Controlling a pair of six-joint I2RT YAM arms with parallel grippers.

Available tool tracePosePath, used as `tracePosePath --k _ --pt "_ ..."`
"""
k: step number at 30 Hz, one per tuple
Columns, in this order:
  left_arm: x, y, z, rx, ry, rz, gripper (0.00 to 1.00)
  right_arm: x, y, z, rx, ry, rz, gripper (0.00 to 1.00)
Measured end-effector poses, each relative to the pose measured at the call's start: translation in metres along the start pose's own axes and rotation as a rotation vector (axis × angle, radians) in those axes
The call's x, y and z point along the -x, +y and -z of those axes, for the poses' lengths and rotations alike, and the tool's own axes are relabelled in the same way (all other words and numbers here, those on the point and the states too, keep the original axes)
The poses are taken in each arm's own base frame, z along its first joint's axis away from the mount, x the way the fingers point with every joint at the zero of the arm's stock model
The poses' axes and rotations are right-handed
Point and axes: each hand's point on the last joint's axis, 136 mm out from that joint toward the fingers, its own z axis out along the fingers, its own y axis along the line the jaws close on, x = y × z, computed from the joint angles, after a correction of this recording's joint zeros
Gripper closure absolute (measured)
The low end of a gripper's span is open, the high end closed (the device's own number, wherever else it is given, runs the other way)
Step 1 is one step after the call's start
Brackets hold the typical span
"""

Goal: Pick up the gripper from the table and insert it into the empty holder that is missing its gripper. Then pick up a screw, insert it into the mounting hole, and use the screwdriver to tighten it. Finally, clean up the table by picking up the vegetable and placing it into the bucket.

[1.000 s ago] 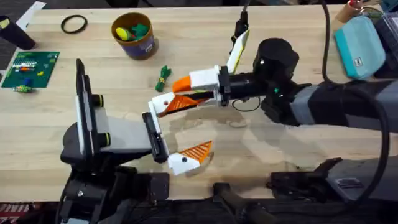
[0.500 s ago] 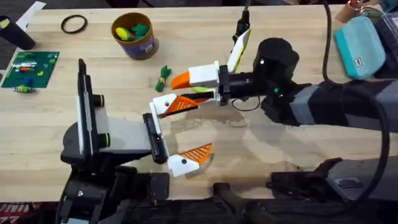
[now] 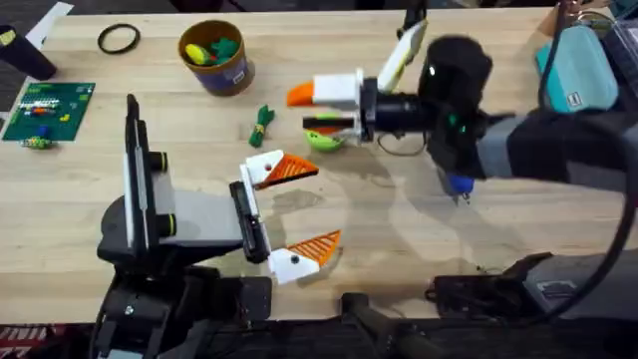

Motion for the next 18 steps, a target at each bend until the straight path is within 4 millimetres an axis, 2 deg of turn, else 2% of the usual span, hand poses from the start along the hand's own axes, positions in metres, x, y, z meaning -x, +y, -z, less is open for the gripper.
tracePosePath --k 2,3,9,12,18 --pt "0.000 0.000 0.000 -0.002 0.000 -0.001 0.019 0.011 -0.004 -0.005 -0.075 0.013 -0.005 0.006" --pt "0.000 -0.001 0.000 -0.003 0.000 -0.001 0.019 0.026 -0.005 -0.006 -0.181 0.041 0.032 0.006" --pt "0.000 -0.001 0.000 -0.003 0.000 -0.003 0.019 0.062 0.022 0.007 -0.332 0.064 0.213 0.005" --pt "0.000 -0.001 0.000 -0.003 0.000 -0.004 0.019 0.070 0.032 0.023 -0.444 0.087 0.293 0.005" --pt "0.000 -0.001 0.000 -0.003 0.000 -0.004 0.019 0.076 0.044 0.058 -0.665 0.156 0.471 0.005"
